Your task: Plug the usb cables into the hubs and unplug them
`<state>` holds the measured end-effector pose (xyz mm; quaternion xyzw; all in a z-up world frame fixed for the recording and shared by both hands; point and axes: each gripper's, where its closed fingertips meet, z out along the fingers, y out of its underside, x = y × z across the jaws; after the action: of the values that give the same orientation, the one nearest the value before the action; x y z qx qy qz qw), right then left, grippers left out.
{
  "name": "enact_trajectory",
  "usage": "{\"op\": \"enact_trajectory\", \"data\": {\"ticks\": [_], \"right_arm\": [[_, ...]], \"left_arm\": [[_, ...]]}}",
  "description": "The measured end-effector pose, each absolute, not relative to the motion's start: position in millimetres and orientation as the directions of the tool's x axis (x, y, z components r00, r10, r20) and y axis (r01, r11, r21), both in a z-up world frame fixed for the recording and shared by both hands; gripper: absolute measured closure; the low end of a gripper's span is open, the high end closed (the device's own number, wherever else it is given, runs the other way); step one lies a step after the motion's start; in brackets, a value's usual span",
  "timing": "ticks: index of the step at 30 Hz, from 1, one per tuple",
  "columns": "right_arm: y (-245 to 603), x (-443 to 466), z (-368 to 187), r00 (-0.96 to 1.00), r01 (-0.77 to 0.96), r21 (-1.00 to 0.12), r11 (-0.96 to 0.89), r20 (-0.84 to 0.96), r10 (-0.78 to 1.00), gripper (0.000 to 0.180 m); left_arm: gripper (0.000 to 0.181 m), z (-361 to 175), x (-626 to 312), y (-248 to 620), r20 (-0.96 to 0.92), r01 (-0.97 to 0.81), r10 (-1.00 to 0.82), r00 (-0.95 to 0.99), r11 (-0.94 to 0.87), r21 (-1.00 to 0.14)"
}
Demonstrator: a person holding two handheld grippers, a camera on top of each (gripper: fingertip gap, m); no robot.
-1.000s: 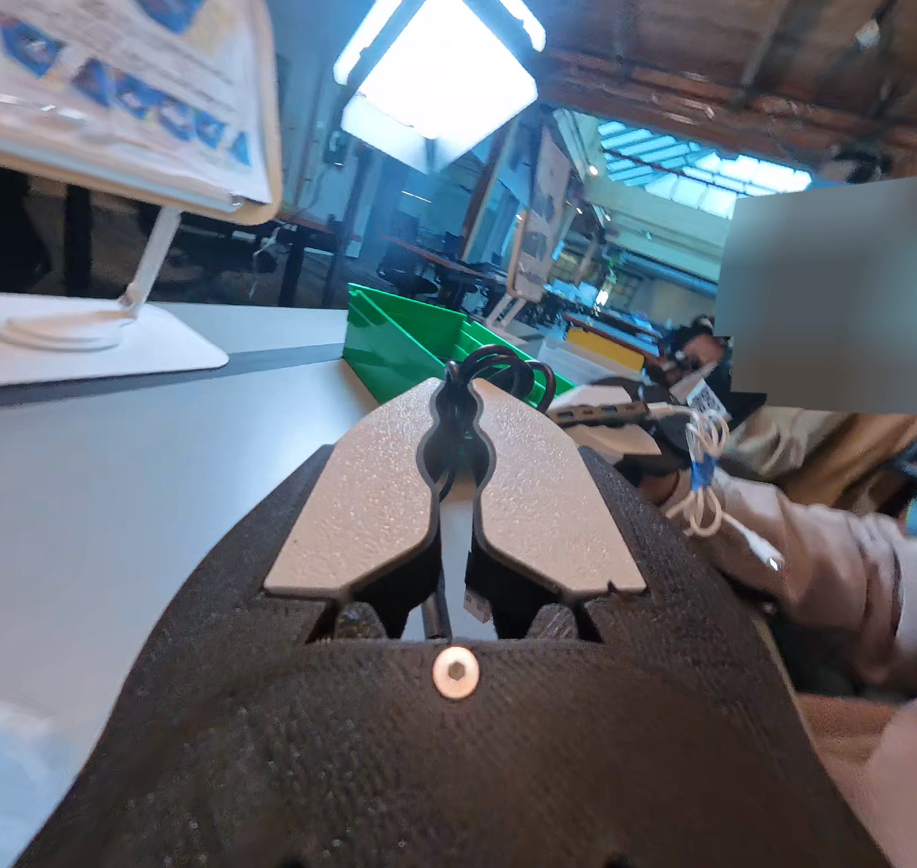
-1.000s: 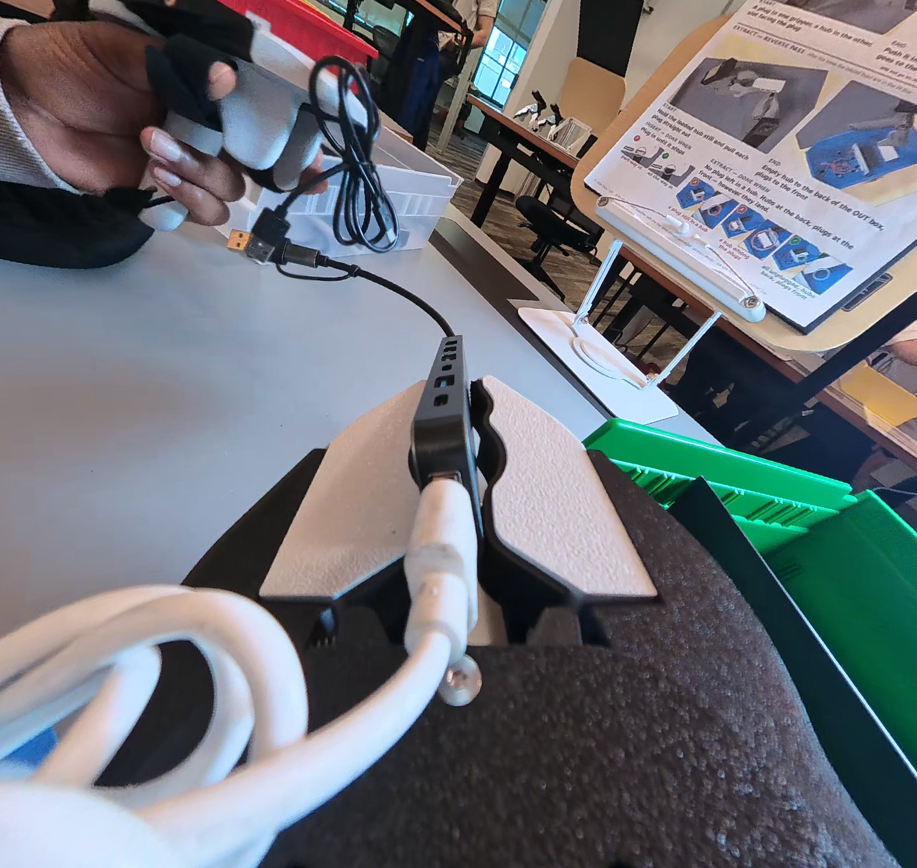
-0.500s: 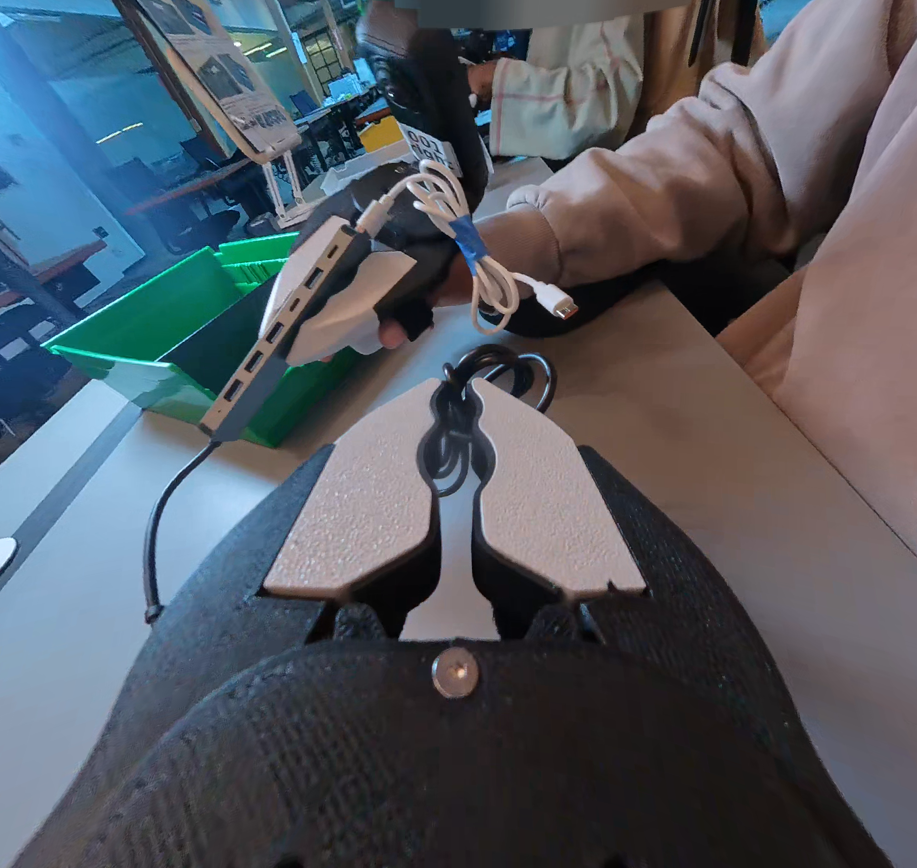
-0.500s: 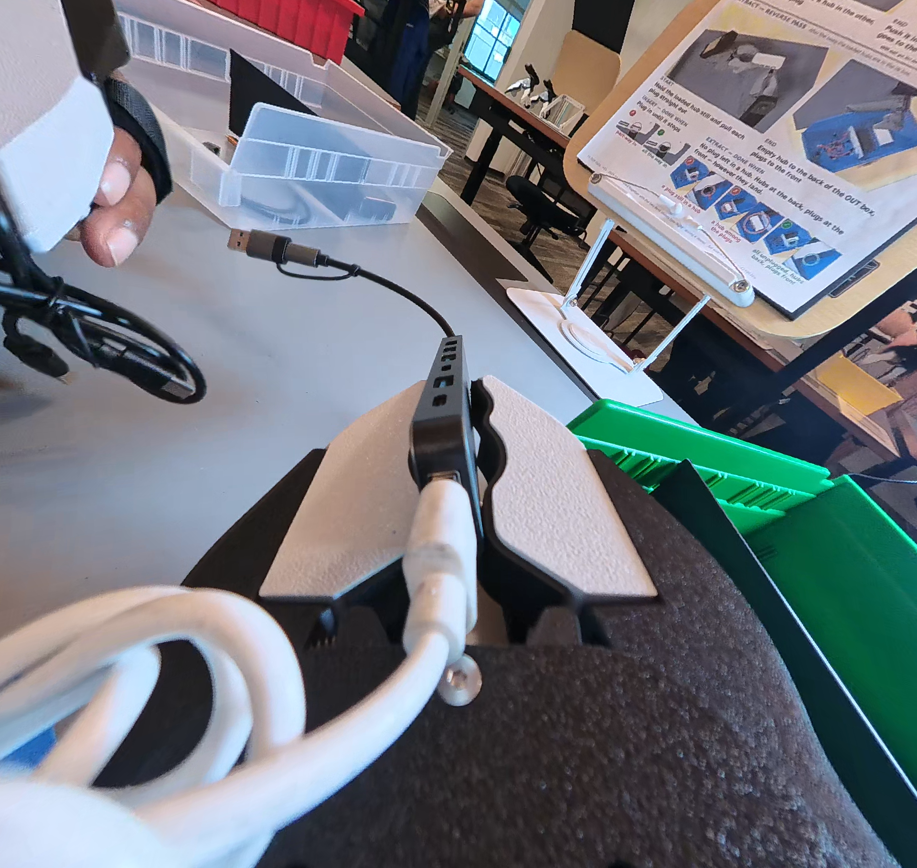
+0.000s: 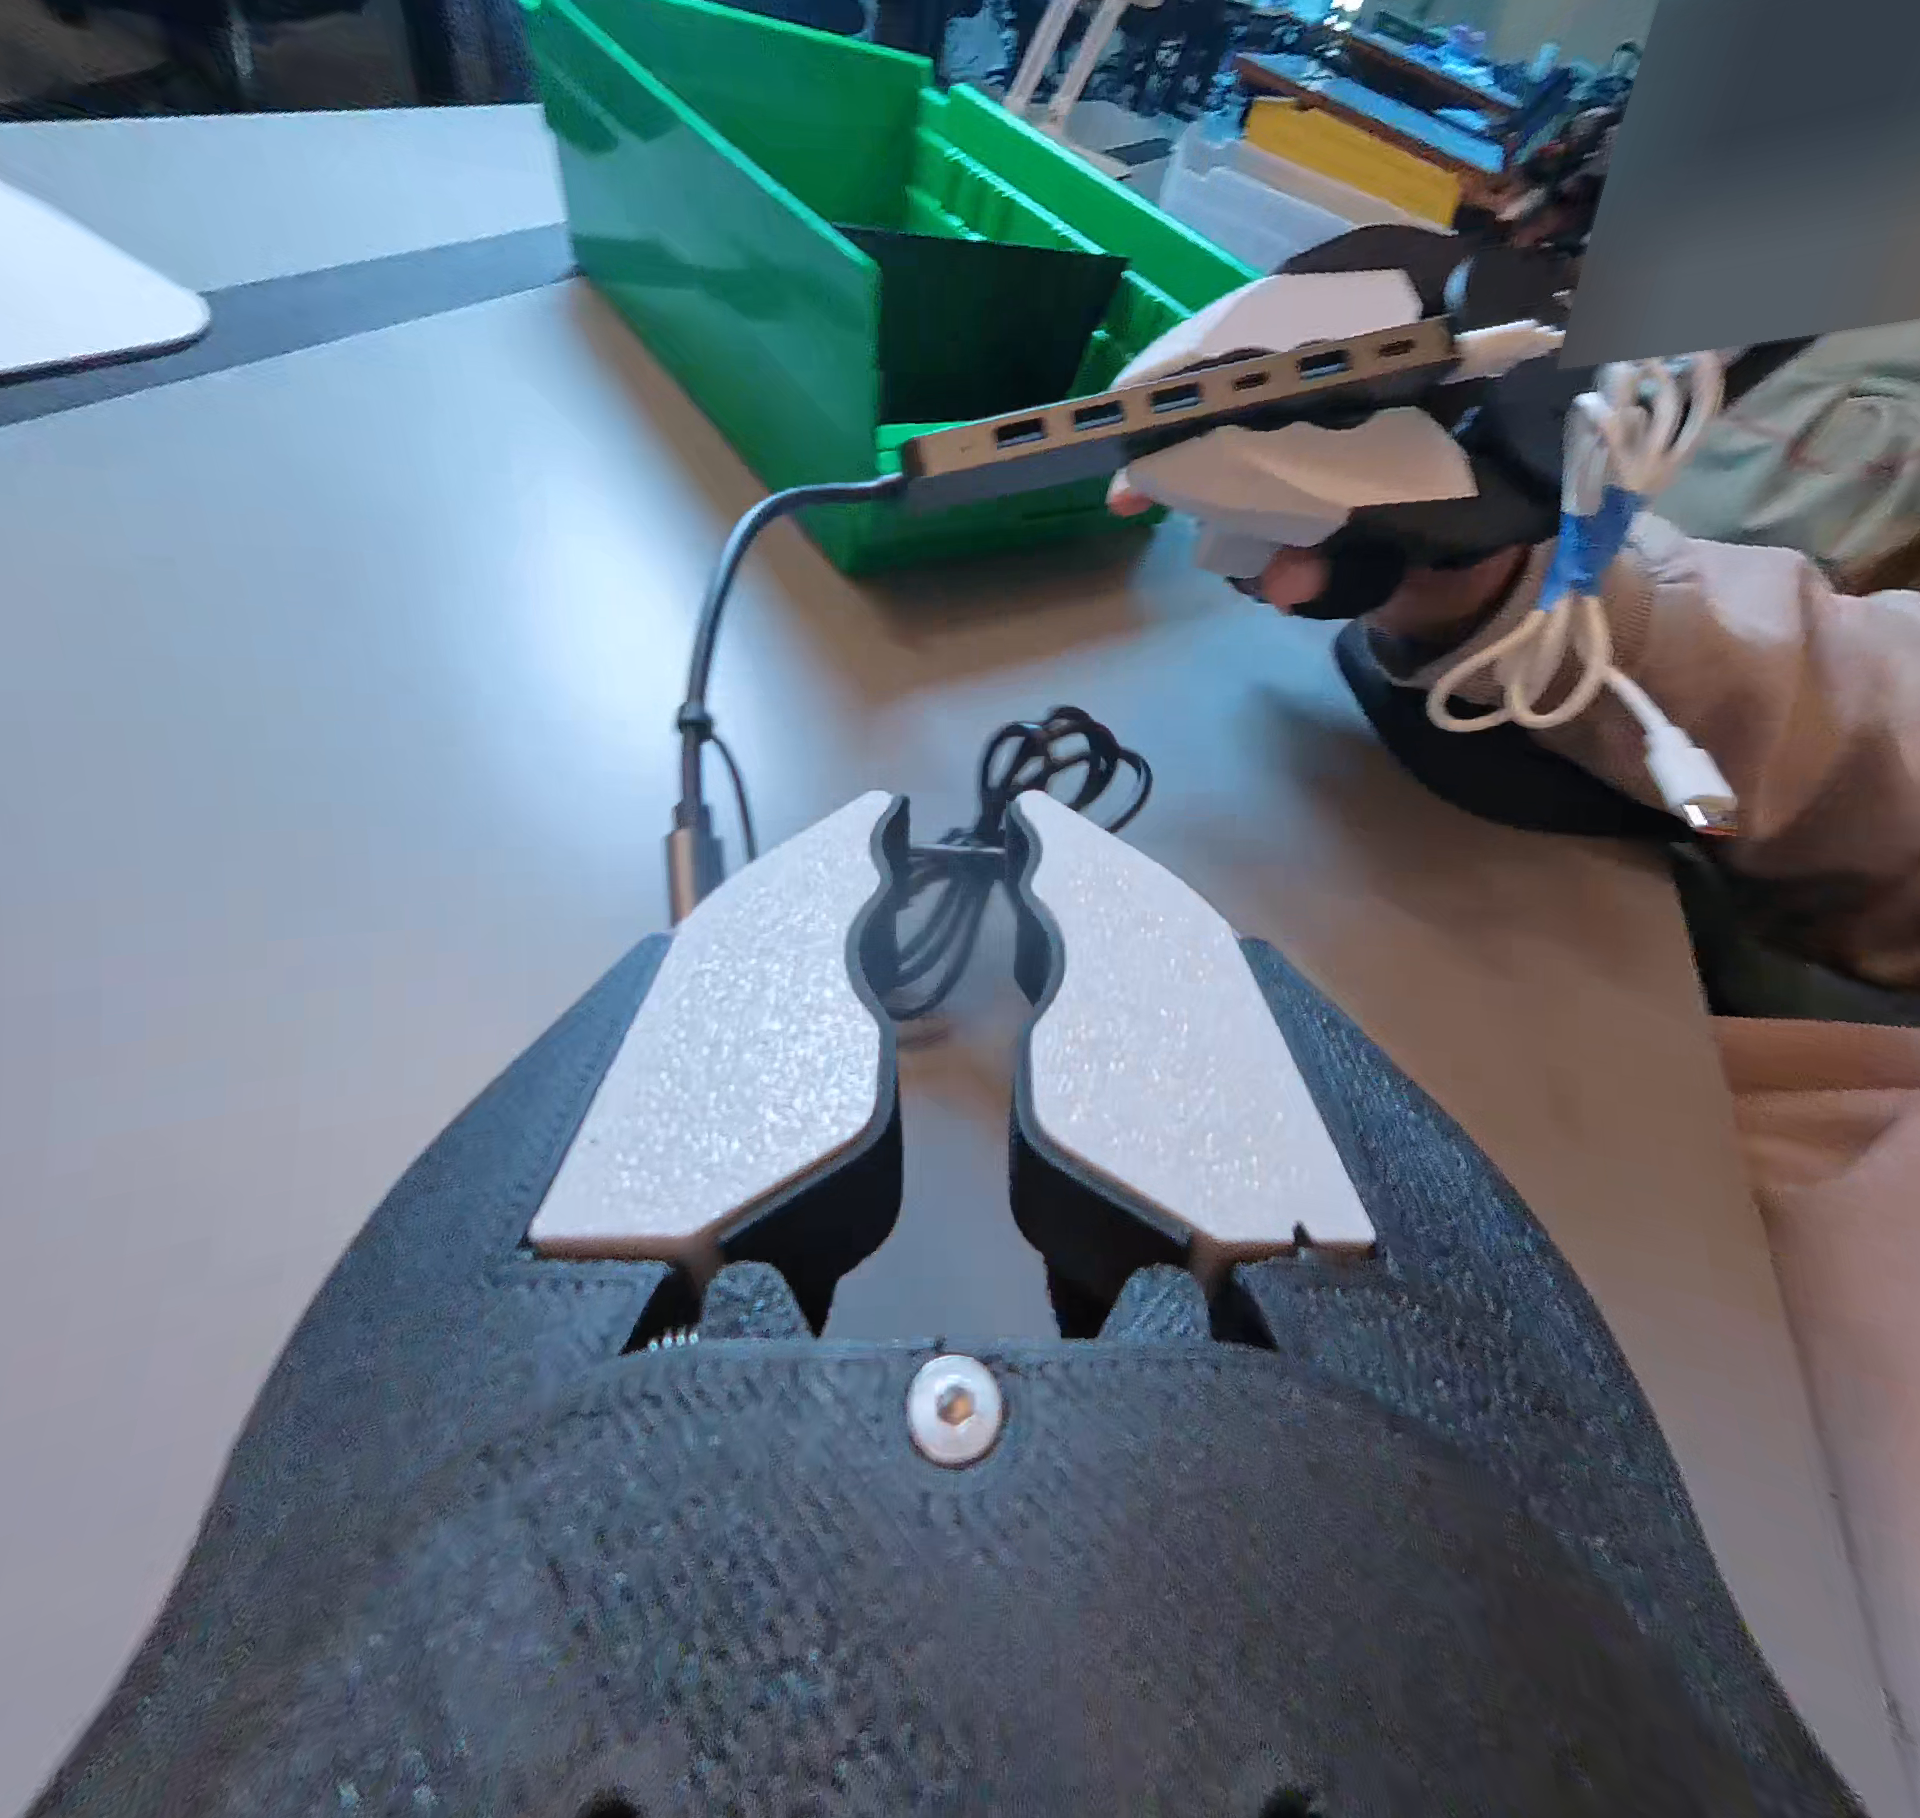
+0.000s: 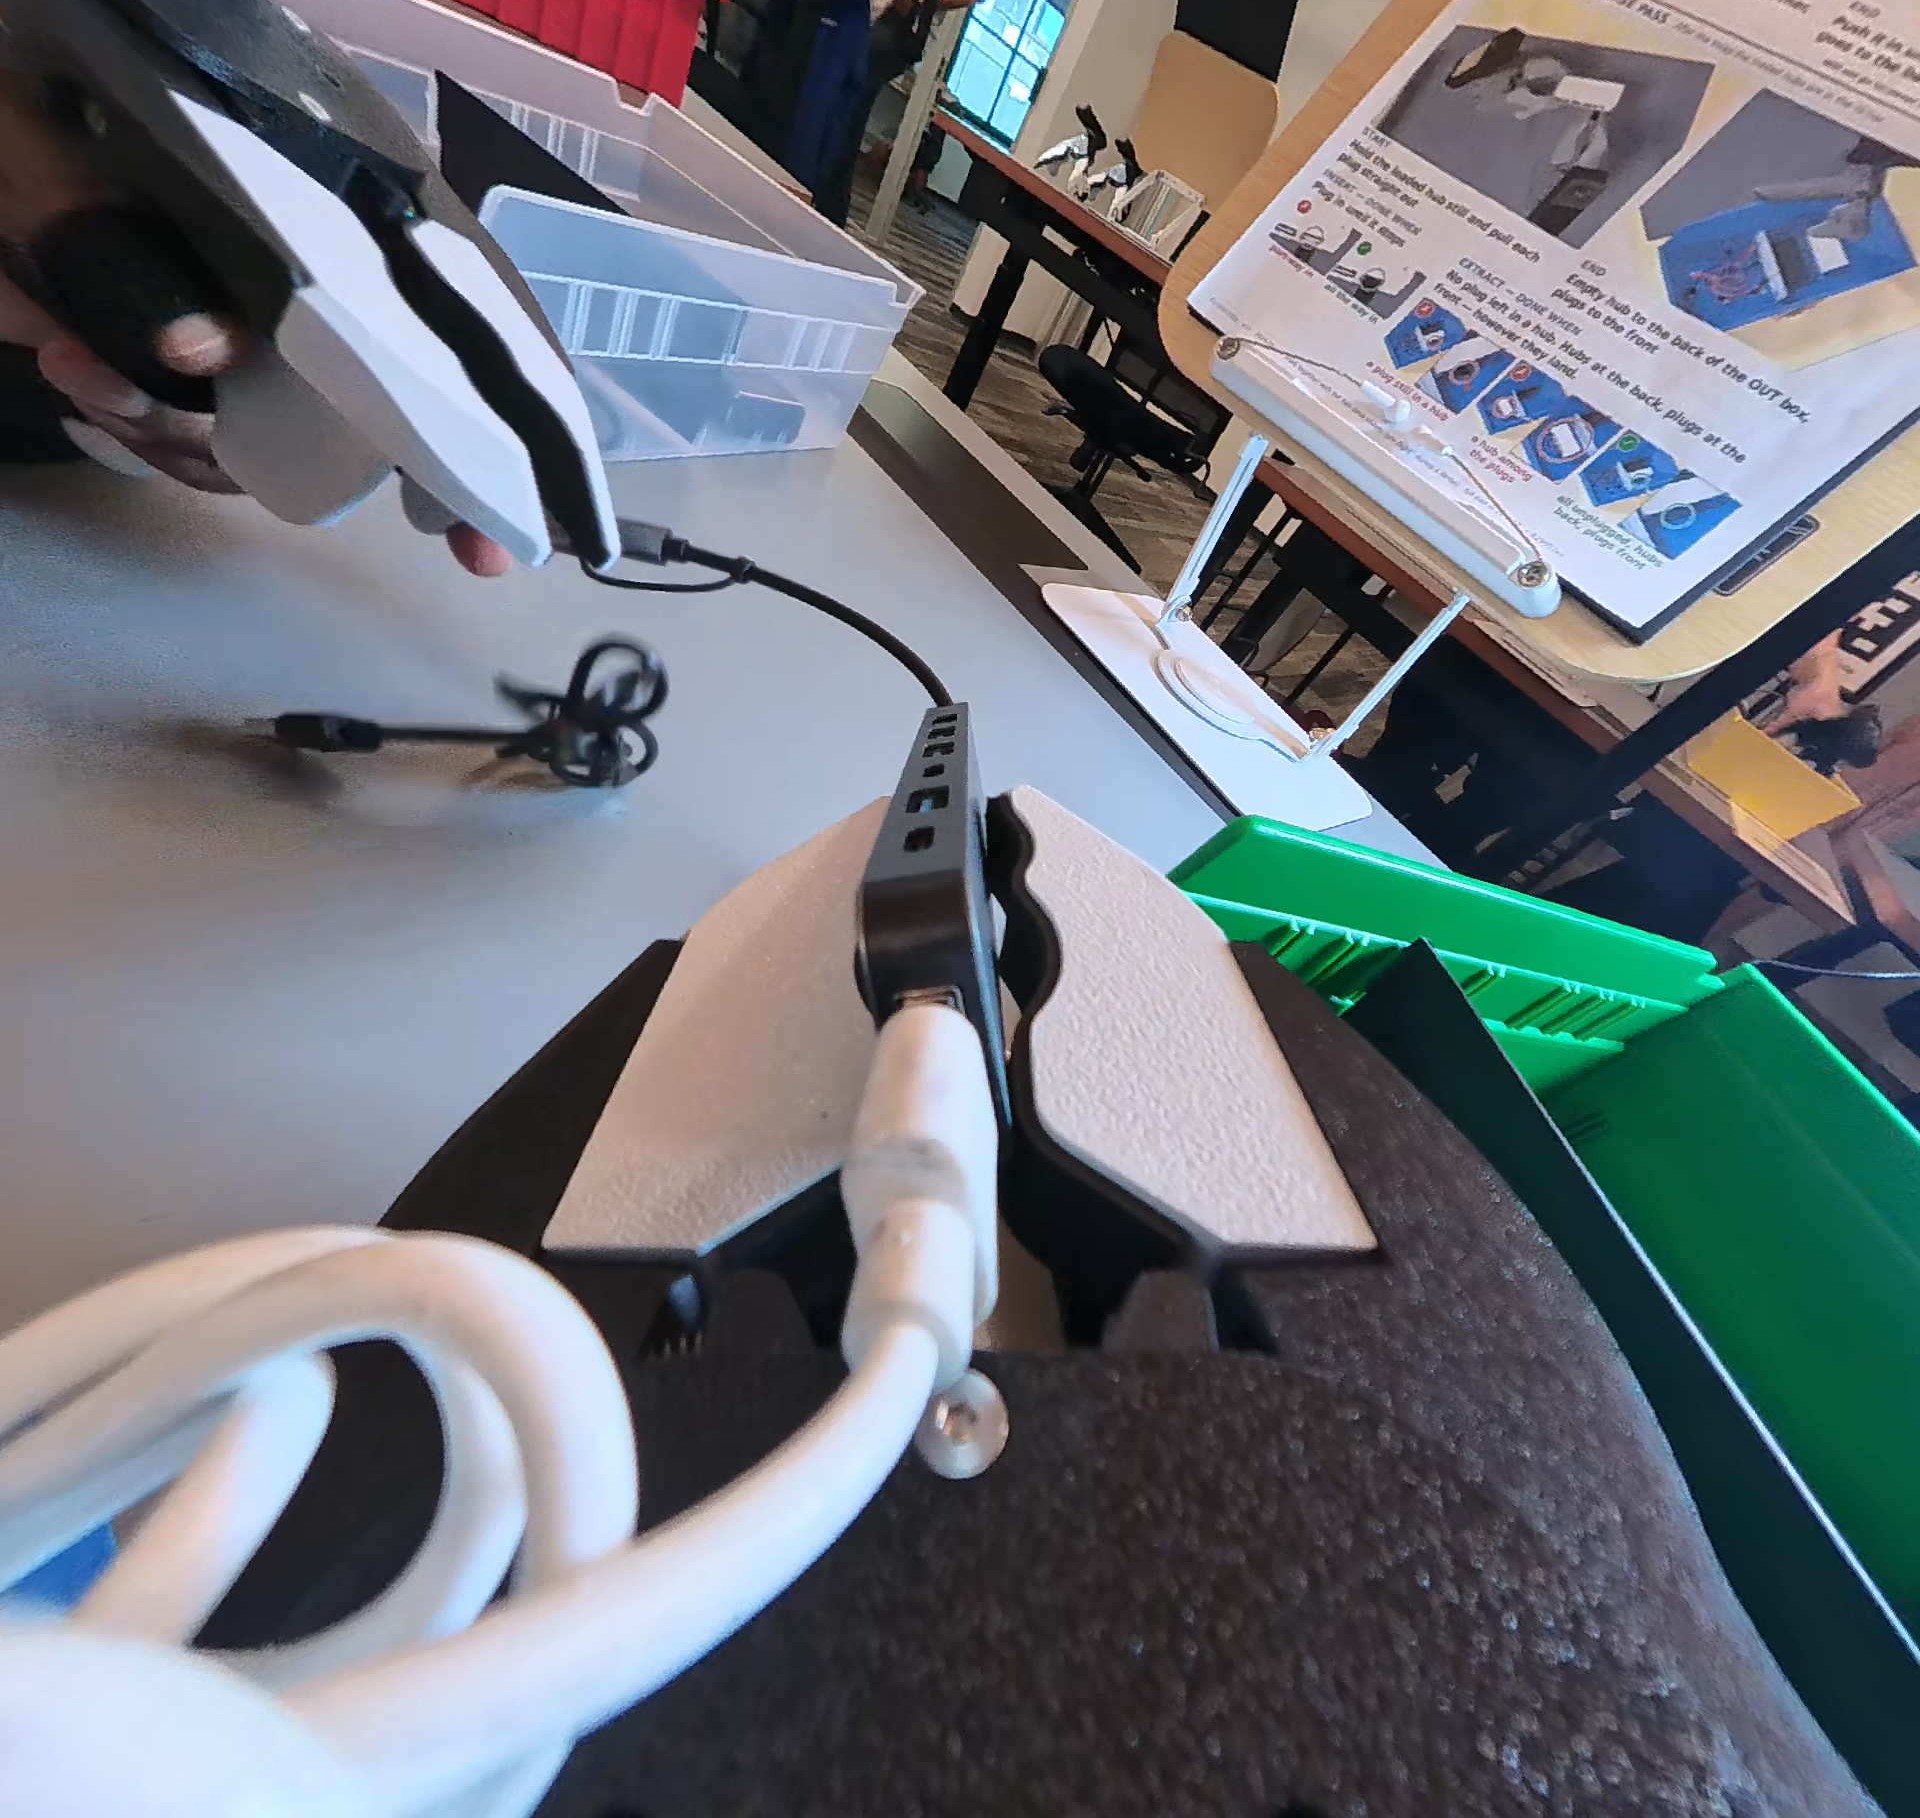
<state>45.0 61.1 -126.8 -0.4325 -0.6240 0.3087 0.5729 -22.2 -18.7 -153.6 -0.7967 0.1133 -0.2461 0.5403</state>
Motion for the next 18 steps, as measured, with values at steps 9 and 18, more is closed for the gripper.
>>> {"op": "enact_trajectory", "data": {"ticks": [9, 18], "right_arm": [[68, 48, -122, 0.070, 0.190, -0.884, 0.426, 0.445, 0.893, 0.166], [71, 49, -120, 0.080, 0.188, -0.887, 0.422, 0.442, 0.894, 0.167]], "left_arm": [[0.167, -163, -22, -27, -0.152, -0.345, -0.526, 0.837, -0.291, -0.893], [0.159, -216, 1, -53, -0.117, -0.539, -0.696, 0.708, -0.427, -0.726]]}}
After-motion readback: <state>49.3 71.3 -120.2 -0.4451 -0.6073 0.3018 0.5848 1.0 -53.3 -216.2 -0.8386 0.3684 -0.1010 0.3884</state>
